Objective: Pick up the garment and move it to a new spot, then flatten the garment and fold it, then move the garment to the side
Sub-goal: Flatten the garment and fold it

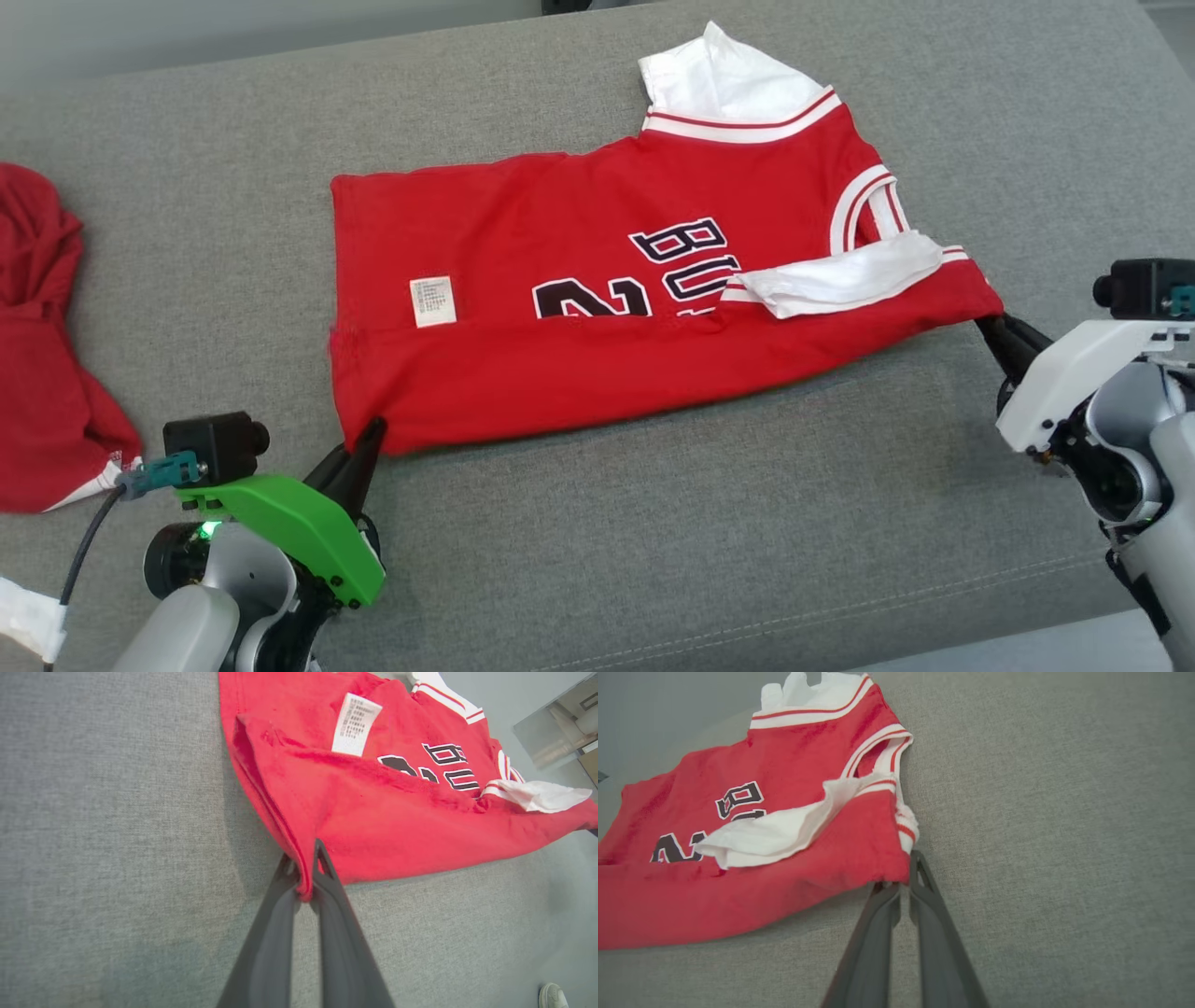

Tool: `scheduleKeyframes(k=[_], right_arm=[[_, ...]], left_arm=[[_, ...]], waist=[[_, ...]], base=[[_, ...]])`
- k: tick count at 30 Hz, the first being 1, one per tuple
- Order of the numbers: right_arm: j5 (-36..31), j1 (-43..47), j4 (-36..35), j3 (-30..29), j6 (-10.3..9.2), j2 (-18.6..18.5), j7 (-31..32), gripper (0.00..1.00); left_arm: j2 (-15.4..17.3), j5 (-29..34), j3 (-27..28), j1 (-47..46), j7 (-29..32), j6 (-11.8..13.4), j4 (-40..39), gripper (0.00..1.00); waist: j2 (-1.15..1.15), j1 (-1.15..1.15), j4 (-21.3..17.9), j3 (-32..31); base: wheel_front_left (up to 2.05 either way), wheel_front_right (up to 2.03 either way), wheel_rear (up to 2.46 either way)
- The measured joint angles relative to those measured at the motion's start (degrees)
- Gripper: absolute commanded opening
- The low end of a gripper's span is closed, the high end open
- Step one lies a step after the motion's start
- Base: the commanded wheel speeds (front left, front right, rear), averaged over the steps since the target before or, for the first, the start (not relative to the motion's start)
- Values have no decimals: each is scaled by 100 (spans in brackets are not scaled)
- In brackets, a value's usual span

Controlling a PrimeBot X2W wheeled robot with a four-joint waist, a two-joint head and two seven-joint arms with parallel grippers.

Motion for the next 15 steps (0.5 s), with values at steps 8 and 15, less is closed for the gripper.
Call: scheduleKeyframes(k=[8,15], right_arm=[[678,254,-1146,-154,0,-621,861,0],[861,996,-1582,-653,0,-995,1704,0]], left_arm=[[352,-189,54,443,398,254,-1125,0],[435,-301,63,1138,426,450,-1437,0]], waist=[[0,0,-24,-141],[0,0,-63,-212]], base=[[0,0,0],[0,0,0]])
